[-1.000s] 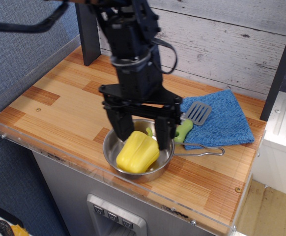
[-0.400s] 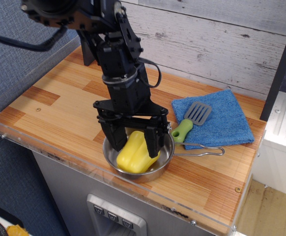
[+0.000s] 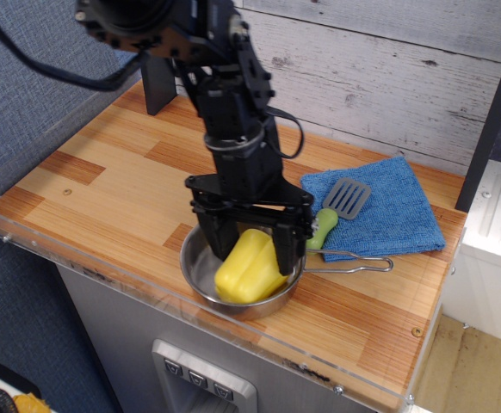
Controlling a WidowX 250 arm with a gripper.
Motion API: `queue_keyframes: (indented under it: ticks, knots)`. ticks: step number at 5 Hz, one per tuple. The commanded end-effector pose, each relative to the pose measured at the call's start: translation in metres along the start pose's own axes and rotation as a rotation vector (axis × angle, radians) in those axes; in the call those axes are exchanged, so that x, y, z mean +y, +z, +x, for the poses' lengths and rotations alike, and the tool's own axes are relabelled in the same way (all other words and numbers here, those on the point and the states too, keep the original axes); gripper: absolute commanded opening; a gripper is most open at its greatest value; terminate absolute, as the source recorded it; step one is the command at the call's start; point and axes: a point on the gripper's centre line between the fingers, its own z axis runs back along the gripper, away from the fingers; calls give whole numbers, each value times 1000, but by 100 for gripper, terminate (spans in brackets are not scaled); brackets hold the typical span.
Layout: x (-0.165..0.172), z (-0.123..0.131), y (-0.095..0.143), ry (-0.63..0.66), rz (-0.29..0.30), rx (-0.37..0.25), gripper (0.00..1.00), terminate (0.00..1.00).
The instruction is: Take the yellow pepper out of the pot and place it to the top left.
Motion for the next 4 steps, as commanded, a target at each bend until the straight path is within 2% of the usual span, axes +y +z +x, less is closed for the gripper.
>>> queue_keyframes:
  ticks: [1, 4]
  knots:
    - [-8, 5, 4, -33, 31, -32, 100, 0]
    - [-9, 4, 5, -36, 29, -34, 100, 0]
